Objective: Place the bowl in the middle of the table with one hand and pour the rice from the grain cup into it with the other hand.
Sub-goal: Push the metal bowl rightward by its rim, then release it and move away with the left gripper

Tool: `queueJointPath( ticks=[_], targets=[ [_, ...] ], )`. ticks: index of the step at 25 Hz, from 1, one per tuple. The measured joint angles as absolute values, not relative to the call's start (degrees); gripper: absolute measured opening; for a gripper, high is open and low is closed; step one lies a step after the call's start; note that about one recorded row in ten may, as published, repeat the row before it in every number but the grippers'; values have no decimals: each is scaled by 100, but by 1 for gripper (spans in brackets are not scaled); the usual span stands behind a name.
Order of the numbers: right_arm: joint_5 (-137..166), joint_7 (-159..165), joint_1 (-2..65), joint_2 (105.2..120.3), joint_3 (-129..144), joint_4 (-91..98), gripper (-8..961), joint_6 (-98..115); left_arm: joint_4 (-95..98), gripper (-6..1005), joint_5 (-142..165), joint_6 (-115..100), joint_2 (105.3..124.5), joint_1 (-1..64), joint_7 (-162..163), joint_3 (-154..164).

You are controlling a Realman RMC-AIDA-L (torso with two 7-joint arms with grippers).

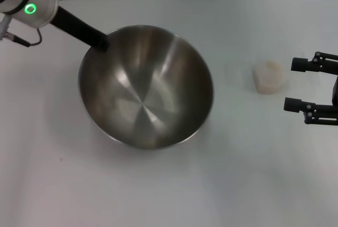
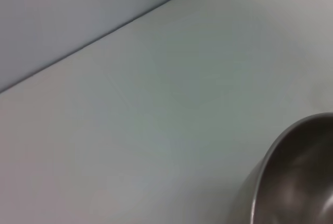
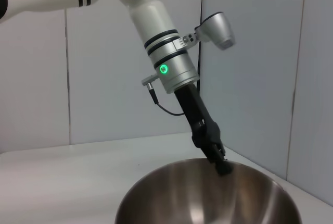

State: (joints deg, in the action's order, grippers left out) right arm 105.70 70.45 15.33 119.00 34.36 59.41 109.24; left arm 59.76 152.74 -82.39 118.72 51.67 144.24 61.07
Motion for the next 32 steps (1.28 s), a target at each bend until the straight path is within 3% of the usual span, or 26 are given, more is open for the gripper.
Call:
queueJointPath(
  ticks=[32],
  targets=[
    [10609, 7040, 1591, 11906, 3442, 5923, 762, 10846, 5623, 106, 14564, -7212, 11892, 5404, 14181, 6942]
  ],
)
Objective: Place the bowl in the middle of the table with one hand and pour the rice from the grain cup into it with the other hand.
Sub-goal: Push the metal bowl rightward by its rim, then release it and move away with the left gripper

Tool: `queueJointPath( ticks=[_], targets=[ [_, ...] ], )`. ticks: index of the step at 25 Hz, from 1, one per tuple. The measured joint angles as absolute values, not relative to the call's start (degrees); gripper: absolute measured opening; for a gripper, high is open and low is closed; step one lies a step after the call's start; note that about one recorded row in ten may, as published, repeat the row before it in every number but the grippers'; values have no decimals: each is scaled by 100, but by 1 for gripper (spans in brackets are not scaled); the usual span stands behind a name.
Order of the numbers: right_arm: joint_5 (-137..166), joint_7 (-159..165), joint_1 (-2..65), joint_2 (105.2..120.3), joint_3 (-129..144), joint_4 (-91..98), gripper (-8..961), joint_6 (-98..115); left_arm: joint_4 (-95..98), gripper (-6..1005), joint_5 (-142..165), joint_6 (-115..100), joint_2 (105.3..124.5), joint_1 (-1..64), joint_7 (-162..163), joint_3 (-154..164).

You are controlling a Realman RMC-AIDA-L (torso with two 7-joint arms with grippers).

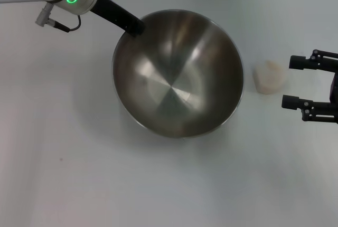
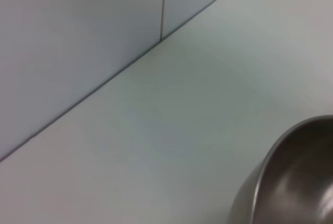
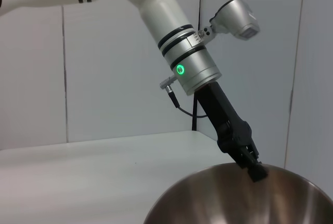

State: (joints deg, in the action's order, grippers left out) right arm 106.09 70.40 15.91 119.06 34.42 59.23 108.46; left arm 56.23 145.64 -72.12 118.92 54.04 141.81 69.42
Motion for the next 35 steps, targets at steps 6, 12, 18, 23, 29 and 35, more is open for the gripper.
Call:
queueJointPath(
  ticks=[6, 12, 18, 23, 29, 35],
  targets=[
    [10610, 7040, 1591, 11909, 3448, 5924, 762, 10845, 5359, 120, 14440, -7095, 11899, 5417, 13930, 6957],
    [10608, 7040, 1596, 11909, 3455, 5925, 763, 10846, 5205, 134, 14391, -6824, 11904, 5413, 13735, 7002],
    [10608, 7040, 1599, 11909, 3446, 5933, 763, 10846, 5178, 149, 14390, -6581, 11899, 5364, 13539, 7031],
    [10608, 7040, 1584, 11909, 3437, 5929, 763, 10845, 5200, 313, 14369, -6277, 11905, 5273, 13517, 7156],
    [10606, 7039, 1557, 11909, 3435, 5931, 763, 10846, 5849, 576, 14291, -5831, 11896, 4912, 13706, 7441],
    [10599, 7040, 1561, 11909, 3447, 5967, 762, 10846, 6190, 619, 13309, -6175, 11818, 4735, 13718, 6619]
  ],
)
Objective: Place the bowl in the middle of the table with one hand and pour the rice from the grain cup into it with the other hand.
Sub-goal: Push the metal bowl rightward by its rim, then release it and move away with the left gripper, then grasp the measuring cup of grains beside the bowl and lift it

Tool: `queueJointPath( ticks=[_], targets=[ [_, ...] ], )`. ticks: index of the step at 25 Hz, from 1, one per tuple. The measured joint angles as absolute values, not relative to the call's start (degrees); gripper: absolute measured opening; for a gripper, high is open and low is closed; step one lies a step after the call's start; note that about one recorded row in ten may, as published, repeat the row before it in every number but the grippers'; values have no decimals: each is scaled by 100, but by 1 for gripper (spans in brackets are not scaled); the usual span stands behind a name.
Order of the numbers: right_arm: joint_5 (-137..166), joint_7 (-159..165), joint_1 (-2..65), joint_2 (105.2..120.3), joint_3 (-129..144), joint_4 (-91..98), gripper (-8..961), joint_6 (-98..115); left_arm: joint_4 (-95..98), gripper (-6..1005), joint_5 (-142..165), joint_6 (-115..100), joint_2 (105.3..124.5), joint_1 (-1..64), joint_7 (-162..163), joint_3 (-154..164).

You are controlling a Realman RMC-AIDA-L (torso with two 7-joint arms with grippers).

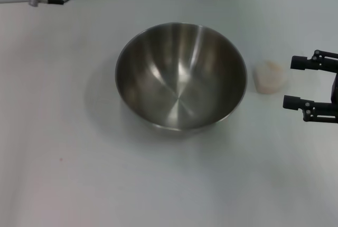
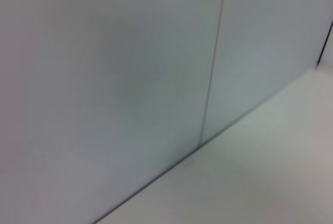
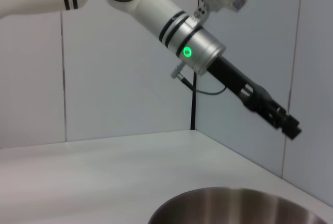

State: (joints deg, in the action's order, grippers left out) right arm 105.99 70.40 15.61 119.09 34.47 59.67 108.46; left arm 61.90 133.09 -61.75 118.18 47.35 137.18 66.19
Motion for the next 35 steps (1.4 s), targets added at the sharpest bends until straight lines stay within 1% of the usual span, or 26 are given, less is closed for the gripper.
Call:
queueJointPath(
  ticks=[3, 7, 9, 10, 11, 15, 16, 19, 20, 22, 24, 25, 30, 35],
  targets=[
    [10602, 7040, 1574, 11909, 3450, 5969, 762, 10846, 6107, 640, 12865, -6548, 11813, 4731, 13508, 6102],
    [10609, 7040, 1592, 11903, 3457, 5982, 762, 10846, 5861, 638, 12134, -7137, 11800, 4677, 13048, 5266],
    [10610, 7040, 1607, 11902, 3470, 5988, 762, 10845, 5818, 638, 11837, -7298, 11796, 4526, 12740, 5005],
    [10613, 7041, 1620, 11901, 3467, 5987, 762, 10846, 5815, 637, 11632, -7394, 11790, 4331, 12463, 4906],
    [10613, 7041, 1620, 11901, 3467, 5987, 762, 10846, 5815, 637, 11632, -7394, 11790, 4331, 12463, 4906],
    [10618, 7040, 1626, 11900, 3439, 5975, 762, 10846, 5909, 635, 11506, -7790, 11777, 3755, 11714, 4939],
    [10618, 7040, 1626, 11900, 3439, 5975, 762, 10846, 5909, 635, 11506, -7790, 11777, 3755, 11714, 4939],
    [10618, 7040, 1633, 11900, 3438, 5969, 762, 10838, 6007, 633, 11568, -8241, 11704, 3527, 11295, 4942],
    [10618, 7046, 1641, 11900, 3437, 5973, 762, 10821, 6123, 633, 11551, -8492, 11679, 3353, 10826, 4939],
    [10618, 7046, 1643, 11900, 3436, 5974, 762, 10808, 6222, 632, 11540, -8591, 11685, 3229, 10556, 4925],
    [10615, 7046, 1650, 11900, 3436, 5962, 762, 10791, 6431, 627, 11486, -8684, 11733, 2978, 10139, 4897],
    [10599, 7047, 1651, 11900, 3436, 5944, 762, 10767, 6623, 625, 11363, -8733, 11776, 2730, 9760, 4918],
    [10582, 7076, 1651, 11900, 3436, 5941, 763, 10705, 6707, 621, 11313, -9050, 11783, 2487, 9042, 5072],
    [10577, 7096, 1631, 11913, 3436, 5941, 763, 10698, 6702, 622, 11299, -9356, 11738, 2464, 8879, 5057]
  ],
)
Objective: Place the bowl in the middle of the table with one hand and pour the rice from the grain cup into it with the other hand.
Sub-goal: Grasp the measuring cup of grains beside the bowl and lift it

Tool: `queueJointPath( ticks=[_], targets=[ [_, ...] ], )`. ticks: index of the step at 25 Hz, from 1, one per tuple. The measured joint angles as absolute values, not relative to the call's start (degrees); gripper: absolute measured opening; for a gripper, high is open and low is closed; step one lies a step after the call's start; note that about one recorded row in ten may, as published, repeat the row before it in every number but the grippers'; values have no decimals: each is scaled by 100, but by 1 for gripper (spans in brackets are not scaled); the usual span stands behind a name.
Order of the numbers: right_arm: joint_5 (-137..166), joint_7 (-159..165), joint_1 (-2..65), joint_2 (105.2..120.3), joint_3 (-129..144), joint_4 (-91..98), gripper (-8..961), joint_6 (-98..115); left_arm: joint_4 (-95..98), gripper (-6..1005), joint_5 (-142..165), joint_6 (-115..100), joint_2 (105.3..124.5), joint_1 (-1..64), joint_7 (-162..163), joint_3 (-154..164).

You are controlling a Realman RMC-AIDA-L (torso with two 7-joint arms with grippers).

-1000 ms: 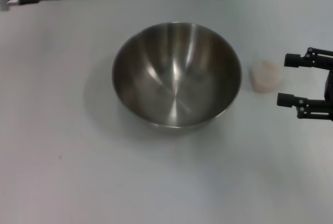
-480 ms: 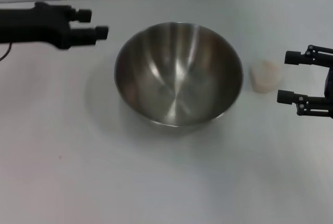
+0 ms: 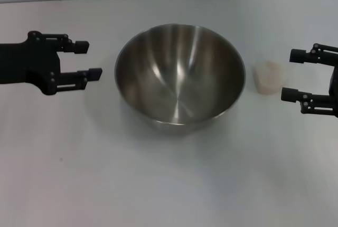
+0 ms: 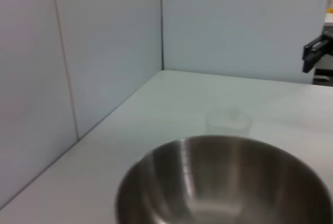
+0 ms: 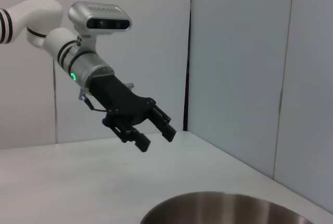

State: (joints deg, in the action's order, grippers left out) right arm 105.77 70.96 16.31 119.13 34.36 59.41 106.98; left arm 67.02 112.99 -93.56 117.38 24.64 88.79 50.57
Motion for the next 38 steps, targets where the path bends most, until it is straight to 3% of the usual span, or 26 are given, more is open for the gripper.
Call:
queueJointPath(
  ticks=[38],
  targets=[
    [10568, 6500, 1206, 11929, 2161, 4526, 763, 9576, 5766, 620, 10978, -9311, 11796, 2492, 8266, 4985]
  ],
)
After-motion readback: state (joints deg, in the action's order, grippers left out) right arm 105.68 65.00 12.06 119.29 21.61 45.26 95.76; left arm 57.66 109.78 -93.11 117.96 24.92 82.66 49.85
